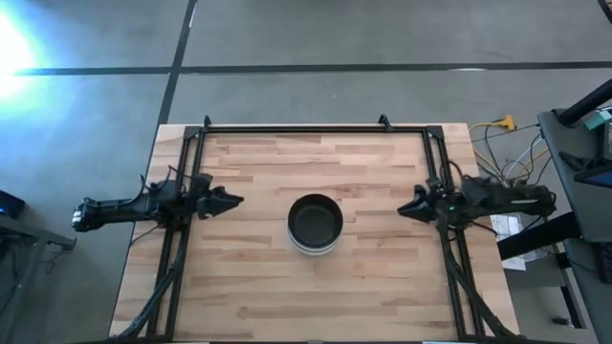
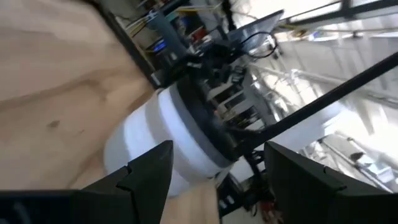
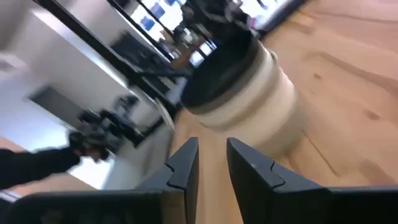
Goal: Nest bowls inside each other
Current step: Return to Home Position
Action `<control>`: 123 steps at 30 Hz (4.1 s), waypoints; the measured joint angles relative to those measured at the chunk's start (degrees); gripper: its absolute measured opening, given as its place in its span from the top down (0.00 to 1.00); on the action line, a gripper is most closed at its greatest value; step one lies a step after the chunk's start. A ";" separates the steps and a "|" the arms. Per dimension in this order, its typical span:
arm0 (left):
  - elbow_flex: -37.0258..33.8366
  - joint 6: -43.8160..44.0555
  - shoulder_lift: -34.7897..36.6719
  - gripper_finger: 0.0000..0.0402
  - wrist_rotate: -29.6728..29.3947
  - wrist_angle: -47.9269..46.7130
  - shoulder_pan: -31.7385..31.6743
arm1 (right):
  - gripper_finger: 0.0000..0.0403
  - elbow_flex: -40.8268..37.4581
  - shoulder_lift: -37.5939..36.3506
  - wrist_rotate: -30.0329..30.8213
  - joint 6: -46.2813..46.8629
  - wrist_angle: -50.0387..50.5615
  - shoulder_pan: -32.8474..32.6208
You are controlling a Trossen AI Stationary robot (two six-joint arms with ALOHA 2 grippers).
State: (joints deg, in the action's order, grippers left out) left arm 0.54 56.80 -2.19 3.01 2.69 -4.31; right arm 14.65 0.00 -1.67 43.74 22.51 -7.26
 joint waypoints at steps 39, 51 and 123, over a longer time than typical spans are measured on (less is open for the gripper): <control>1.45 -31.85 -25.86 0.47 19.85 5.53 2.19 | 0.80 -14.05 17.32 0.21 -4.10 -22.74 0.02; 9.06 -37.77 1.42 0.75 19.07 -13.62 2.50 | 0.80 -14.05 17.72 0.22 -3.90 -22.76 0.04; 5.31 -43.69 -7.81 0.80 22.14 -19.43 2.66 | 0.80 -14.03 16.28 0.26 -3.89 -22.89 1.02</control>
State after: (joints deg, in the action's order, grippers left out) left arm 5.85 13.10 -10.00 25.15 -16.73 -1.65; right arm 0.62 16.27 -1.41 39.86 -0.38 -6.24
